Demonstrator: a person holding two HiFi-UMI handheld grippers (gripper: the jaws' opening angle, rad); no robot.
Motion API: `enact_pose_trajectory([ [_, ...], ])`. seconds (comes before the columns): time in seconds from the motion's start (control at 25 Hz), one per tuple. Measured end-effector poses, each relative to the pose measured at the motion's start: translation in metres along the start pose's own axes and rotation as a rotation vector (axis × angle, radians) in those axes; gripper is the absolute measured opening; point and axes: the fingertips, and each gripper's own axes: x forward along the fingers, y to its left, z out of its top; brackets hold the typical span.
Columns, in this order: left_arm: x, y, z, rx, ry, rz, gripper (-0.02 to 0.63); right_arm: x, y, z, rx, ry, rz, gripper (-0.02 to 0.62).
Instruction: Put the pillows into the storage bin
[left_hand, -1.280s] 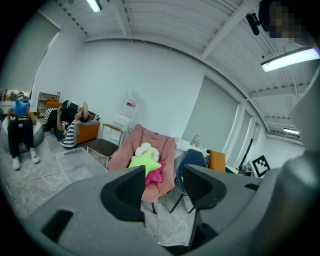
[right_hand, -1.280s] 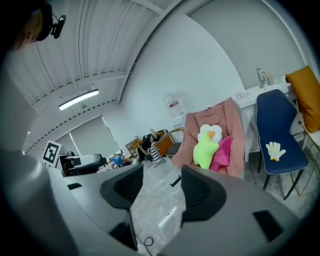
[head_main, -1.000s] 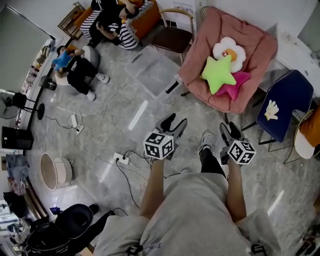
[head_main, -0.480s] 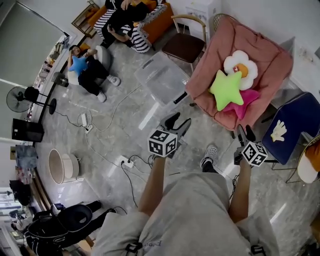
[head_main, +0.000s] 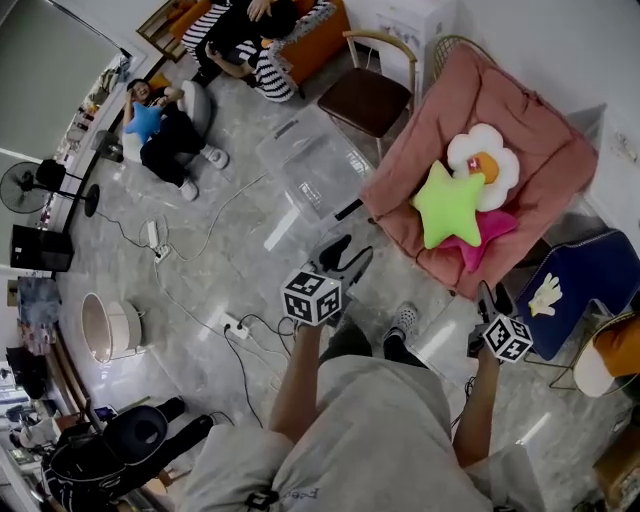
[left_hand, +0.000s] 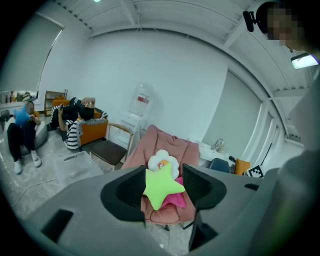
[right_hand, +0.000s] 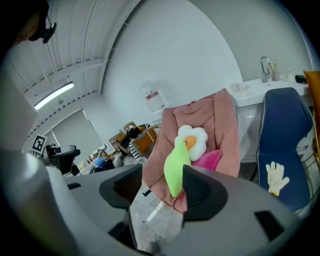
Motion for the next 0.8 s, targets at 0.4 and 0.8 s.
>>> enact_pose_trajectory([
  [0.4, 0.071, 0.076, 0.011, 0.004, 0.100, -0.098, 0.215, 0.110, 0.054, 0.004, 0.043, 0.012, 0.003, 0.253],
  [0.8, 0.150, 0.163, 0.027, 0.027, 0.242, -0.219, 0.215, 0.208, 0.097, 0.015, 0.275, -0.034, -0.035, 0.252],
])
